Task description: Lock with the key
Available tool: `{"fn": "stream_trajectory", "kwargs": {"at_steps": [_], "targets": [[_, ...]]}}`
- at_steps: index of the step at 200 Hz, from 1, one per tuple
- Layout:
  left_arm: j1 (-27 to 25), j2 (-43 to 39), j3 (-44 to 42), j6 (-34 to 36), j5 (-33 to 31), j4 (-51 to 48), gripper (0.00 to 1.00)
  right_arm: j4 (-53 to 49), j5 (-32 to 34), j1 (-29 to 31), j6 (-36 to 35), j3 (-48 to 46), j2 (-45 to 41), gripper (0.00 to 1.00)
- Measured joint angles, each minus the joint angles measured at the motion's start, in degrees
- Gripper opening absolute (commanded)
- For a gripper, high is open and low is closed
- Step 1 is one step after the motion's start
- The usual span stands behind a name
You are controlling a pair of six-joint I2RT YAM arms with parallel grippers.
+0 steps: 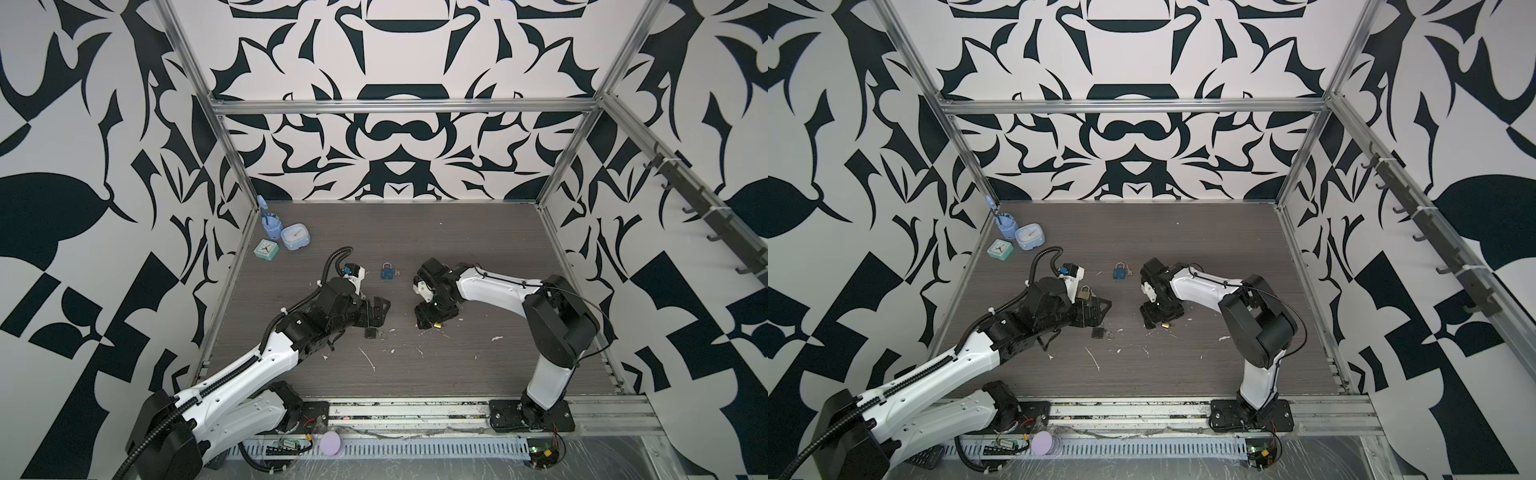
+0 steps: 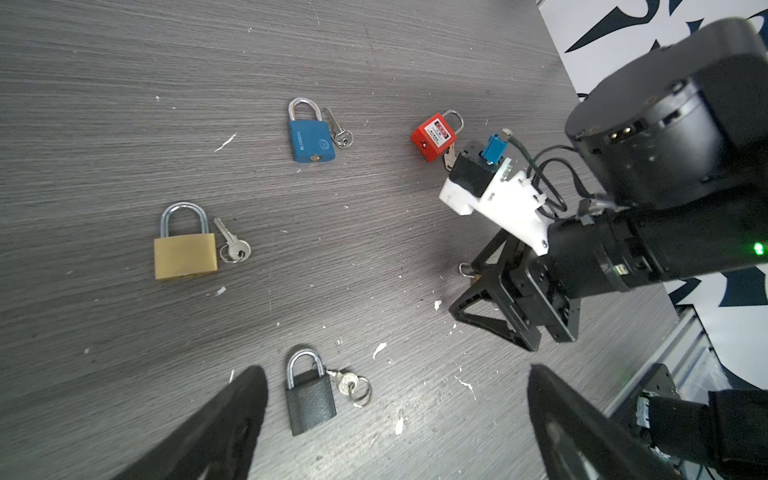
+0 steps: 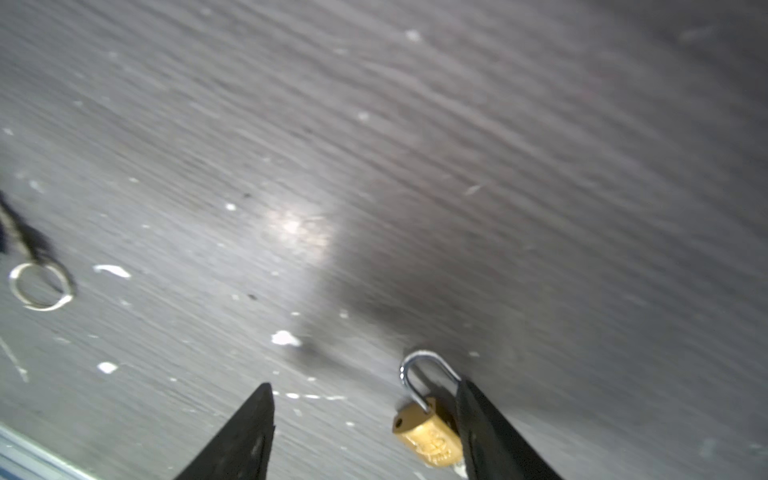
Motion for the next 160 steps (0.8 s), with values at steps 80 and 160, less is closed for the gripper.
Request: {"fn": "stream_trajectory", "kwargs": {"at_steps": [80,160], "targets": [[-0.63,0.92,1.73,-2.40,-0.70,-2.14,0.99,3.32,0.39,3.43,6.43,-2.93,-7.34,0.72],[-3.91,3.41,5.42,2.38,-3.67,-5.16,0.99,0.26,5.51,0.33,9.27,-6.40,-15.37,0.68]]}}
